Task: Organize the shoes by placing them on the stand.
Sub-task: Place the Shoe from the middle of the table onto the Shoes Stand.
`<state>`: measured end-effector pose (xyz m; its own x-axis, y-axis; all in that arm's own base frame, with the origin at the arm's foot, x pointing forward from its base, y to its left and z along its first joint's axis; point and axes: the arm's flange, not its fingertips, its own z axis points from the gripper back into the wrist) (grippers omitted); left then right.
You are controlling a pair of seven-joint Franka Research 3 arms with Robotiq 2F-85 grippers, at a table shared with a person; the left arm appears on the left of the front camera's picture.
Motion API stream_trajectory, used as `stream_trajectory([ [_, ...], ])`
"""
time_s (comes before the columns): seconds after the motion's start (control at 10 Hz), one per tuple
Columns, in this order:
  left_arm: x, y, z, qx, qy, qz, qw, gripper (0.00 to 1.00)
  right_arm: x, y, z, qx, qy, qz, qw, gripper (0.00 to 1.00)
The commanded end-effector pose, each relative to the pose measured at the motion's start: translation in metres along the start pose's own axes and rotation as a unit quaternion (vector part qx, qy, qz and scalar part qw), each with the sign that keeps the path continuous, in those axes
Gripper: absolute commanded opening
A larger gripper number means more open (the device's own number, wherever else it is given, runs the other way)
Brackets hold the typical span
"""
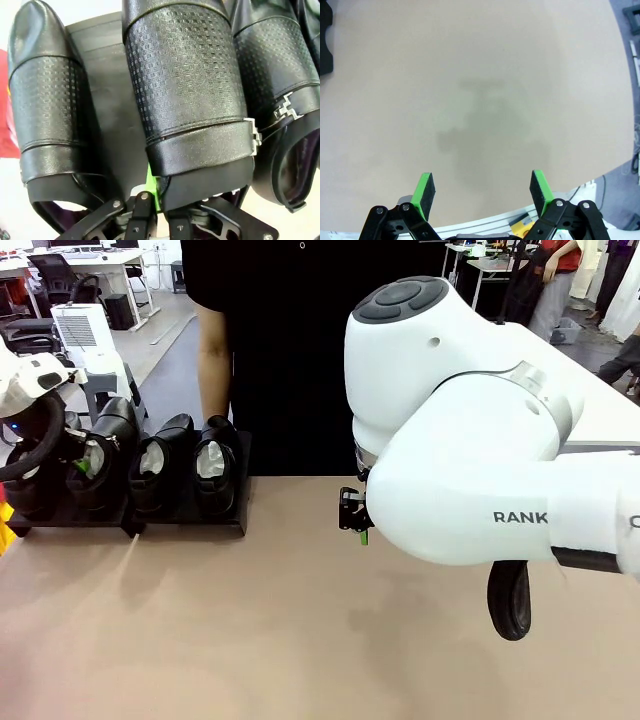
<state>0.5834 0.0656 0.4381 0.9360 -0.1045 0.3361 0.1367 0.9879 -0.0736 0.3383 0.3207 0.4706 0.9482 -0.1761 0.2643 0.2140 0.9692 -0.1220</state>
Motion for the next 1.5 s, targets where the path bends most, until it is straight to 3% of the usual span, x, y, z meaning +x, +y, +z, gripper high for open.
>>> stream_trajectory([
  [0.0, 0.004, 0.006, 0.005, -0.003, -0.003, 0.012, 1.000, 0.50, 0.005, 0.000, 0.003, -0.002, -0.001, 0.009, 1.000, 1.00],
  [0.2, 0.002, 0.007, 0.007, -0.002, -0.005, 0.012, 1.000, 0.88, 0.005, 0.000, 0.003, -0.002, -0.001, 0.009, 1.000, 1.00],
  [0.3, 0.001, 0.005, 0.010, 0.008, -0.011, 0.006, 1.000, 1.00, 0.005, 0.000, 0.003, -0.002, -0.001, 0.009, 1.000, 1.00],
  [1.1, -0.003, -0.019, 0.048, 0.055, -0.031, -0.042, 0.997, 1.00, 0.005, 0.000, 0.003, -0.002, -0.001, 0.009, 1.000, 1.00],
  [1.4, -0.006, -0.036, 0.072, 0.030, -0.049, -0.063, 0.996, 1.00, 0.005, 0.000, 0.003, -0.002, -0.001, 0.009, 1.000, 1.00],
])
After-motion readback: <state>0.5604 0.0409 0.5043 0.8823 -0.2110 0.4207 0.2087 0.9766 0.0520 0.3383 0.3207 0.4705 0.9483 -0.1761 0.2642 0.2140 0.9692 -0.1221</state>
